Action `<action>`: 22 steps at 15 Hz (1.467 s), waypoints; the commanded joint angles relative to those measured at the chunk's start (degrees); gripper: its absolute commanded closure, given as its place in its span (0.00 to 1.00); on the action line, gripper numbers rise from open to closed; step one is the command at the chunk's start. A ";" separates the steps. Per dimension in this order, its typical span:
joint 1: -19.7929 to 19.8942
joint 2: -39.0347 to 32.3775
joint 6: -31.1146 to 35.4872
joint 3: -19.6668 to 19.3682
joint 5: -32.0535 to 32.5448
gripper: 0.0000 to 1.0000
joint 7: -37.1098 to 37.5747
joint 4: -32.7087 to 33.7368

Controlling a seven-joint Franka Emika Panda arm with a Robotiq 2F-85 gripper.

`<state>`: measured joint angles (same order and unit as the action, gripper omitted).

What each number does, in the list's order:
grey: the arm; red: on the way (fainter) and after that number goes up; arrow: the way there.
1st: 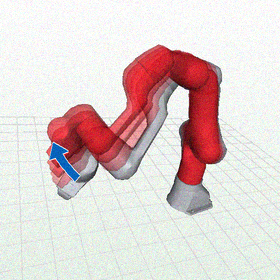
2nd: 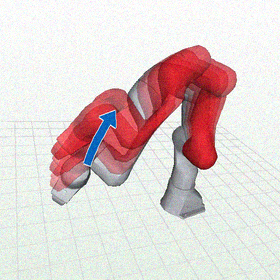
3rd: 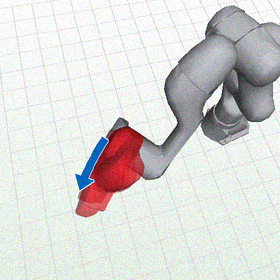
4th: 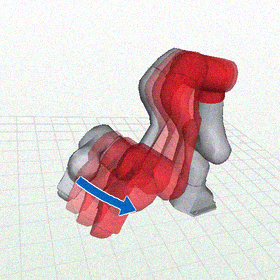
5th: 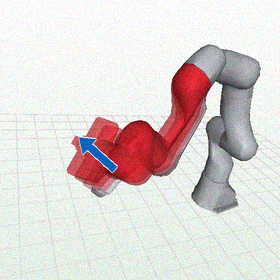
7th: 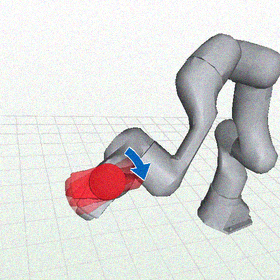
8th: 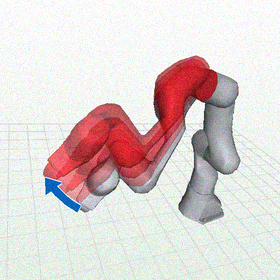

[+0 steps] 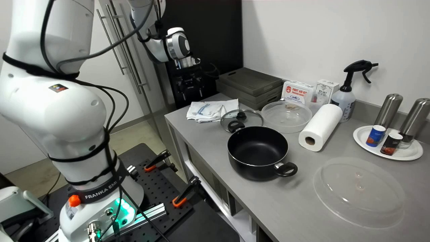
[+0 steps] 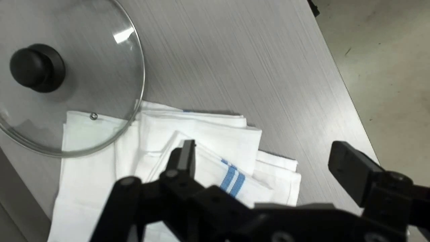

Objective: Pick up the towel from the countertop, wipe inside the black pot and put the towel back on the table.

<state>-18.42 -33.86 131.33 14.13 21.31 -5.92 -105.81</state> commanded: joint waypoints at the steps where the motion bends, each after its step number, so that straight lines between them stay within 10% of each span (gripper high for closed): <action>1: 0.23 -5.16 3.10 0.44 -2.83 0.00 -5.82 5.21; 22: 2.53 -30.28 1.48 -0.03 -8.72 0.00 -14.90 31.26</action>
<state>-16.33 -60.34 134.63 13.59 14.92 -18.26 -80.33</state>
